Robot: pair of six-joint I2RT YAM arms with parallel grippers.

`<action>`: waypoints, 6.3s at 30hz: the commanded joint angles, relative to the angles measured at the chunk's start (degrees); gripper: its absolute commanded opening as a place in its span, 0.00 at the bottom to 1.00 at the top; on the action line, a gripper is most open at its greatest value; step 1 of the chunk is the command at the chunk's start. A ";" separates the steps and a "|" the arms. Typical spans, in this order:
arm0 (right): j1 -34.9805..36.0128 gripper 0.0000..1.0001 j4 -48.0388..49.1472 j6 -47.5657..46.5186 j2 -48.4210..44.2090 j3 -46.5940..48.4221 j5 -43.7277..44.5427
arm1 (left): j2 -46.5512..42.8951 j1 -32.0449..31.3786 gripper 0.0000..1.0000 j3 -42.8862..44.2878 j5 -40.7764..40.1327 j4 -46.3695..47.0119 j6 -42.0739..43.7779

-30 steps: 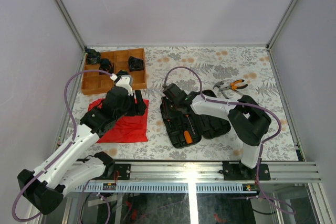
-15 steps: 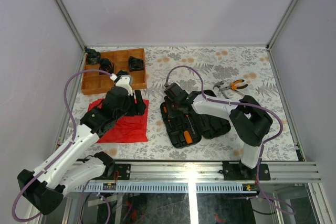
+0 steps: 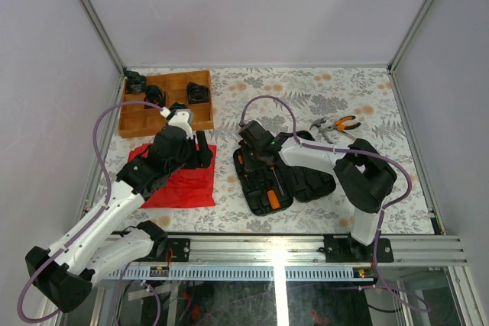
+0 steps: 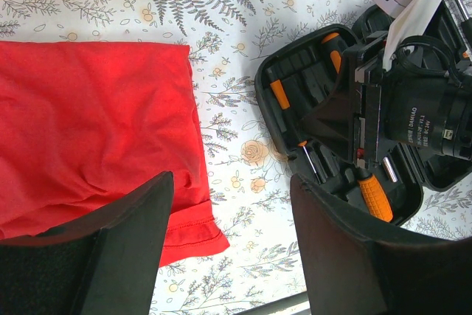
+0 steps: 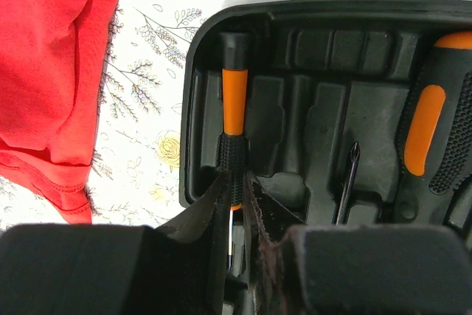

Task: Sort the tools into containers
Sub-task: Place the screwdriver in the storage box, then pick up the screwdriver from the center of the board.

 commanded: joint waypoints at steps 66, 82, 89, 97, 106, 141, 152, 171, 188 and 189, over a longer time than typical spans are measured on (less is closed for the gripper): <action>3.26 0.29 -11.44 -4.92 1.68 3.63 1.51 | 4.09 2.32 0.63 0.42 -4.17 -0.20 -0.96; 3.20 0.42 3.59 -5.65 -21.82 -15.31 0.16 | 22.25 2.28 0.60 1.93 -1.51 7.75 -10.13; 3.02 0.42 9.20 -3.66 -24.77 -22.08 -0.75 | 30.25 2.38 0.56 1.27 -0.53 11.09 -14.16; 2.46 0.42 11.30 -3.75 -25.55 -25.49 -1.21 | 28.50 5.27 0.58 -7.05 -4.46 8.72 -22.60; 2.28 0.42 11.47 -3.79 -26.05 -26.60 -1.52 | 17.56 15.33 0.58 -18.81 -0.27 5.25 -30.16; -39.17 0.60 -10.82 -7.14 -41.64 -22.80 8.81 | 11.34 16.65 0.71 3.78 4.71 -1.99 -8.78; -60.38 0.73 -5.99 -7.76 -34.40 -22.49 17.01 | 13.82 16.64 0.71 1.68 11.67 -1.84 -7.66; -65.50 0.66 -5.55 -9.83 -14.73 -16.22 10.16 | 14.52 16.41 0.71 5.55 11.19 -3.79 -9.70; -65.72 0.41 -4.22 -9.57 -10.74 -18.11 9.05 | 15.50 16.39 0.70 4.94 14.04 -3.43 -12.32; -65.71 0.37 -4.26 -9.48 -10.77 -18.27 8.91 | 15.44 16.43 0.70 4.84 14.19 -3.43 -12.26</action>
